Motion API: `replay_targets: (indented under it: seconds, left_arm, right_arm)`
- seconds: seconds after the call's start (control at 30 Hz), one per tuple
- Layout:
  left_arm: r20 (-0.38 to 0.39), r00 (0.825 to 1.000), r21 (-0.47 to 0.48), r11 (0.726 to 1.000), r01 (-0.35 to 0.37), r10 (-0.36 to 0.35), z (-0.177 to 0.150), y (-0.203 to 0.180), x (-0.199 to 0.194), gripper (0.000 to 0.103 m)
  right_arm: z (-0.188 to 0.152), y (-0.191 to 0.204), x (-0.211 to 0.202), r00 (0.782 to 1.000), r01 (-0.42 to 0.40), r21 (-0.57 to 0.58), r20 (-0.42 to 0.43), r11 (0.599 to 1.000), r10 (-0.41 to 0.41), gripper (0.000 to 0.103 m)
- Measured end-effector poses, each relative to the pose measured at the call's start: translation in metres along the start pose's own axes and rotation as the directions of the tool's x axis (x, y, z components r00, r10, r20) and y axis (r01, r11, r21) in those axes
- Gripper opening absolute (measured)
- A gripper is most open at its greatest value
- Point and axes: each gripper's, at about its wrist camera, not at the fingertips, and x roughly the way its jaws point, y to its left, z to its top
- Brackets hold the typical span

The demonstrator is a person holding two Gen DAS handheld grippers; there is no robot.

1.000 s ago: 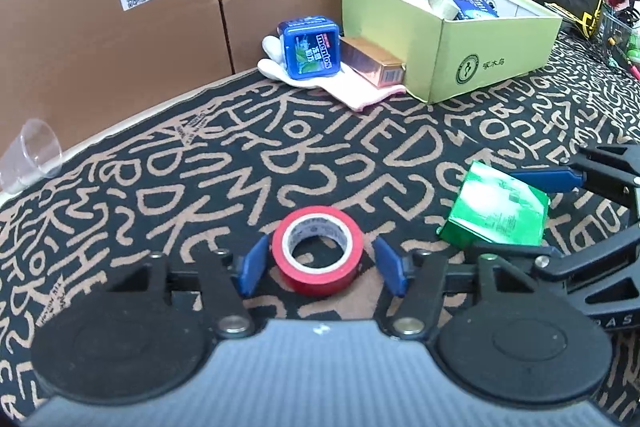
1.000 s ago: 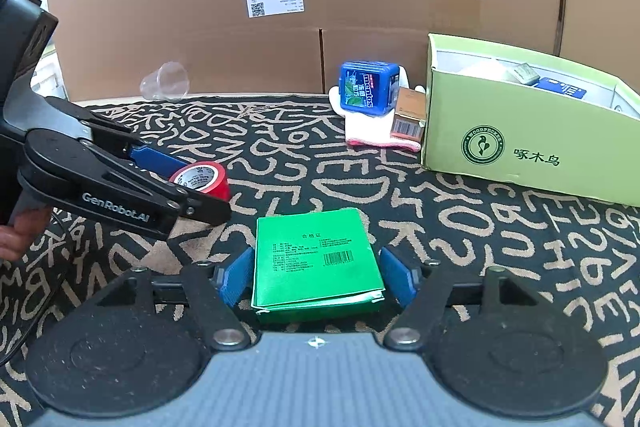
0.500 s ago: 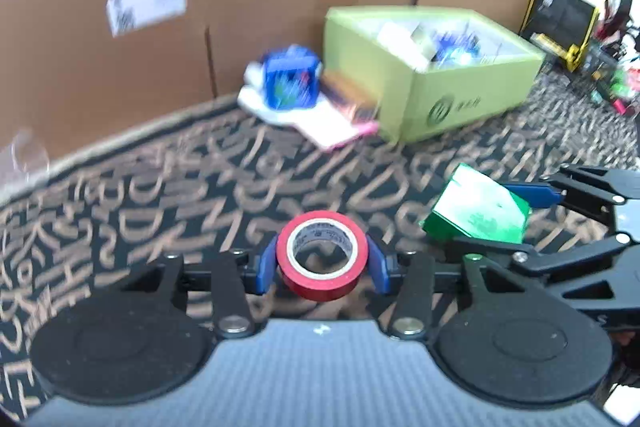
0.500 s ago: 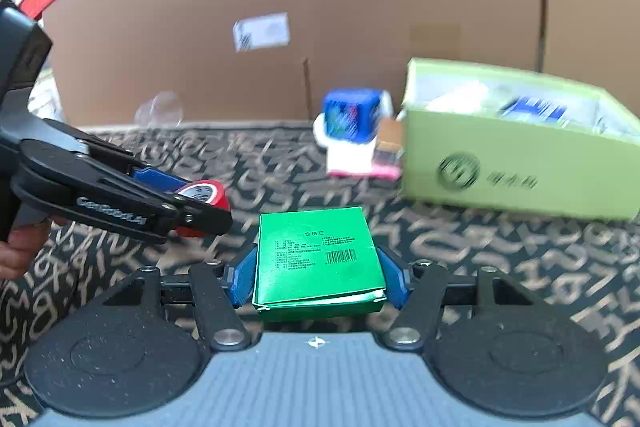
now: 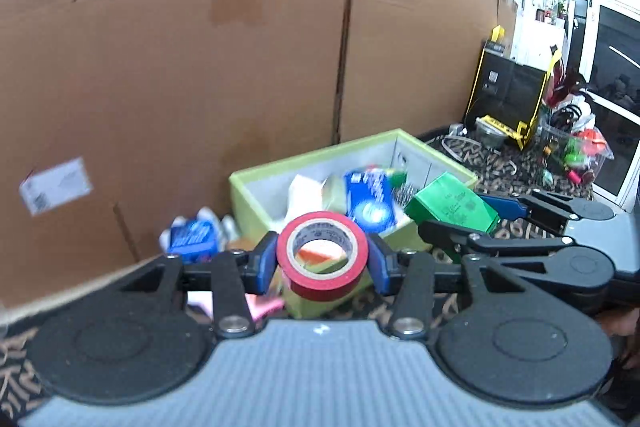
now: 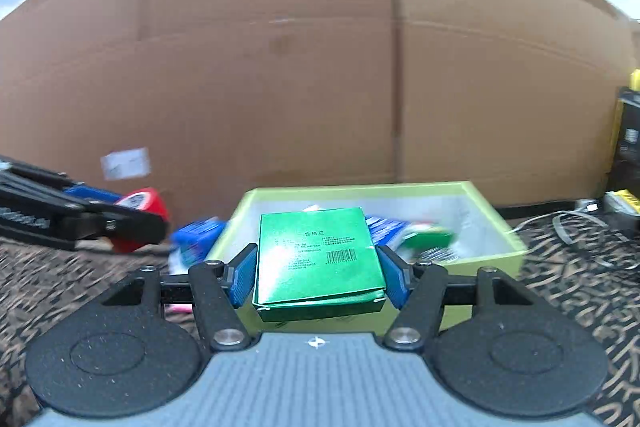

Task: Organize objects
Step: 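Carry the red tape and green box into the green shoebox and release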

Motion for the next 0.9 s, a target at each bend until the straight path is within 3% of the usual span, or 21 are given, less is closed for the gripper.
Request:
replay_targets:
  seconds: [0.3,0.47,0.67,0.7,0.8,0.87,0.9]
  left_arm:
    - [-0.042,0.996,-0.061,0.995,-0.075,0.073,0.043,0.007,0.091,0.046]
    - [-0.090,0.991,-0.072,0.992,-0.103,0.097,0.044,0.014,0.134,0.046]
    - [-0.109,0.986,-0.063,0.989,-0.131,0.124,0.038,0.021,0.156,0.046]
    - [-0.101,0.987,-0.069,0.989,-0.134,0.127,0.036,0.023,0.157,0.052]
    - [-0.040,0.990,-0.095,0.985,-0.141,0.137,0.029,0.026,0.150,0.098]
    - [0.014,0.986,-0.105,0.980,-0.166,0.169,0.023,0.025,0.141,0.103]
    - [0.020,0.986,-0.094,0.982,-0.163,0.165,0.022,0.025,0.138,0.103]
  right_arm:
    - [0.015,-0.055,0.054,0.989,0.142,0.087,0.015,0.986,-0.144,0.067]
    - [0.014,-0.066,0.075,0.985,0.172,0.081,0.010,0.982,-0.174,0.067]
    - [0.001,-0.072,0.098,0.984,0.178,0.064,-0.040,0.982,-0.176,0.068]
    - [-0.002,-0.071,0.101,0.984,0.171,0.050,-0.052,0.984,-0.169,0.068]
    - [-0.010,-0.071,0.104,0.986,0.154,0.011,-0.066,0.988,-0.153,0.076]
    - [-0.013,-0.067,0.096,0.985,0.171,-0.013,-0.026,0.985,-0.171,0.090]
    - [-0.014,-0.066,0.092,0.982,0.186,-0.020,-0.011,0.982,-0.186,0.092]
